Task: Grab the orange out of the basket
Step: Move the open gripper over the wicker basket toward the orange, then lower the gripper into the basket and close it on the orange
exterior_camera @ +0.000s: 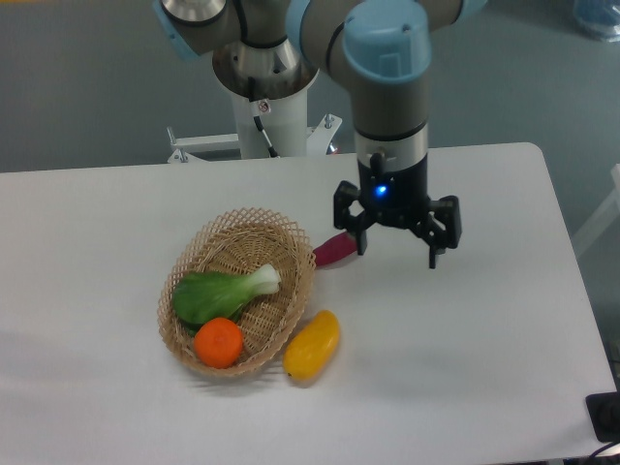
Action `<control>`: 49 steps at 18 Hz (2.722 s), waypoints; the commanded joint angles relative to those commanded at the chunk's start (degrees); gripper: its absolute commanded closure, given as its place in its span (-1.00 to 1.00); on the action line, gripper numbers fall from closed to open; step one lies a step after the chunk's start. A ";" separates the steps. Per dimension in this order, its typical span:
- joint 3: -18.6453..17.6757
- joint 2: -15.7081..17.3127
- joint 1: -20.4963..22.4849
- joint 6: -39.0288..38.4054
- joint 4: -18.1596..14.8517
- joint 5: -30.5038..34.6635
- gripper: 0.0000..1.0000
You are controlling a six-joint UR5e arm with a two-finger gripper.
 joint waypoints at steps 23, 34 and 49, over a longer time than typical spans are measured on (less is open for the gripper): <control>-8.00 -14.59 -14.51 -16.02 7.83 -6.59 -1.00; -7.82 -16.00 -15.39 -16.63 9.50 -6.59 -1.00; -7.03 -13.37 -15.13 -14.71 8.97 -5.63 -0.26</control>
